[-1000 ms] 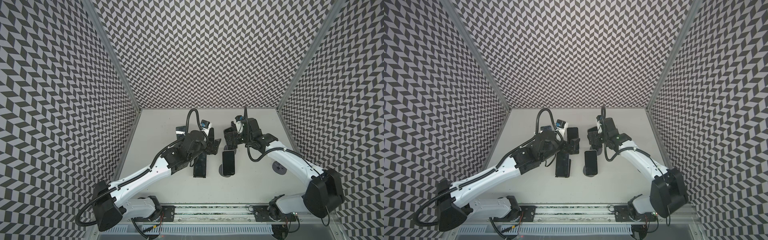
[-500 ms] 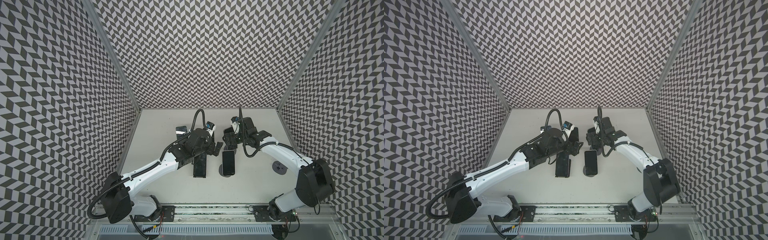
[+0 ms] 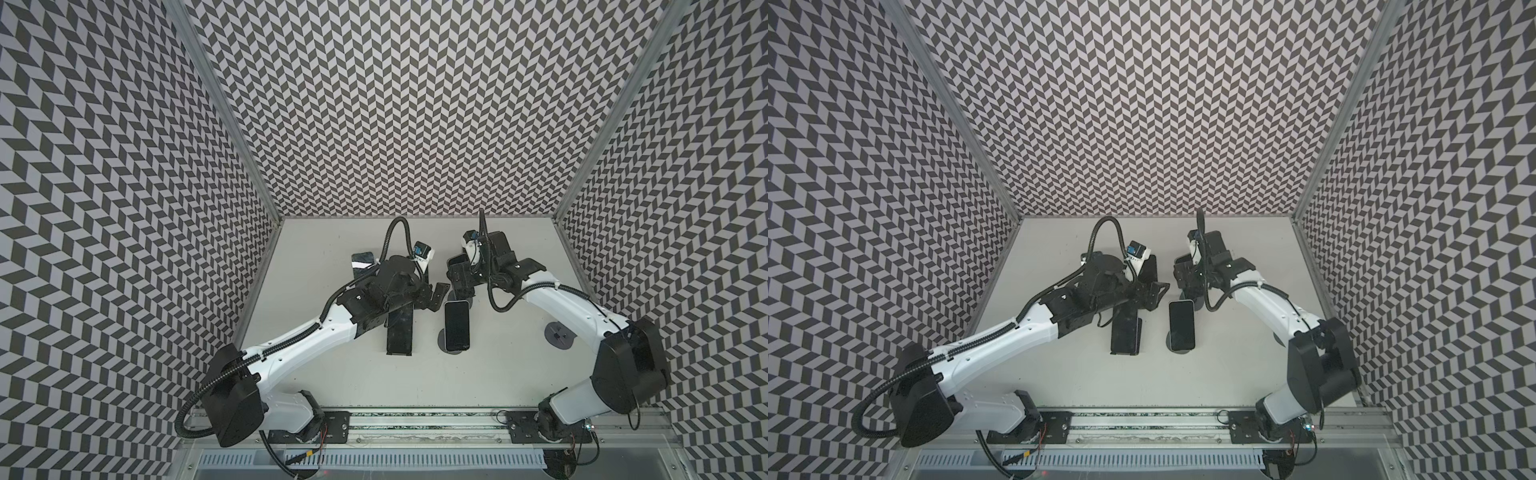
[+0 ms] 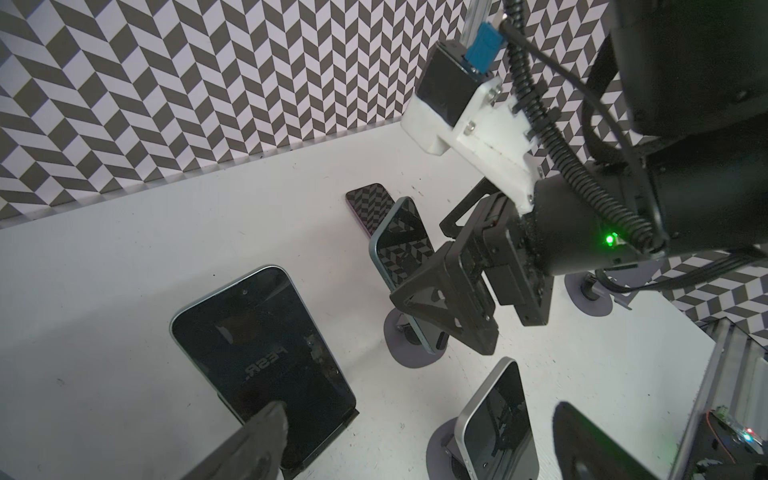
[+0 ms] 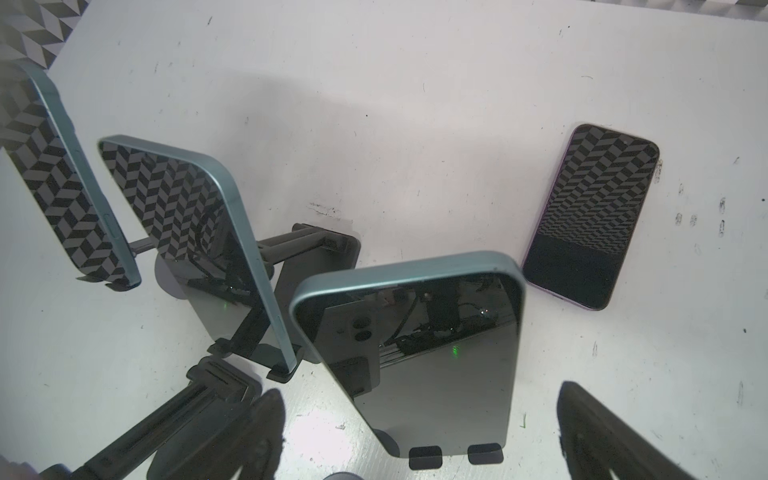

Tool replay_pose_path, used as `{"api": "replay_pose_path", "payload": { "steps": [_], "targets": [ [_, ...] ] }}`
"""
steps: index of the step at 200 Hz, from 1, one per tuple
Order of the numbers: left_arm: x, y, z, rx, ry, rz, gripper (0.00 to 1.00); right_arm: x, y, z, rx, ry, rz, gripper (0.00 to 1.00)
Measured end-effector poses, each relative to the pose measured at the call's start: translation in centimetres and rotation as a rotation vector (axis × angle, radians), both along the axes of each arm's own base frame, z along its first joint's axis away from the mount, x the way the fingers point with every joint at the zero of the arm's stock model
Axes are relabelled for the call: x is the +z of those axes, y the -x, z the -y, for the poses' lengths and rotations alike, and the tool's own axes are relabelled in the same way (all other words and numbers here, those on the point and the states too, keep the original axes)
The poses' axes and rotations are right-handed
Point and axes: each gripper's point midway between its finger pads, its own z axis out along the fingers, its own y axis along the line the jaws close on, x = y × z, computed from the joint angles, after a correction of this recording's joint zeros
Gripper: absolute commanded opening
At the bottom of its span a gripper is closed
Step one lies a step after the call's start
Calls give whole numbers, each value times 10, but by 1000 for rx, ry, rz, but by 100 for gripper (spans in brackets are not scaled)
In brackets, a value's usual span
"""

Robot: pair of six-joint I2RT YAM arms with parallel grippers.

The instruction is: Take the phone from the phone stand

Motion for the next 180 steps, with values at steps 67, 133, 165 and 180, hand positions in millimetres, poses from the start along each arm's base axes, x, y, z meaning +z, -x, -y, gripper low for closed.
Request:
{"api": "replay_pose_path", "payload": {
  "steps": [67,133,165,180],
  "targets": [
    [-3,5,6,-50,5,5,99,12,2,-1,50,-7,26,100],
    [-12,9,17,-150,-58,37,100,15,1,-2,66,-2,27,100],
    [-13,13,21,-191,-65,46,100,17,-1,0,69,23,31,98],
    [-13,15,22,-208,-65,48,100,19,-3,0,74,30,40,98]
  ]
}}
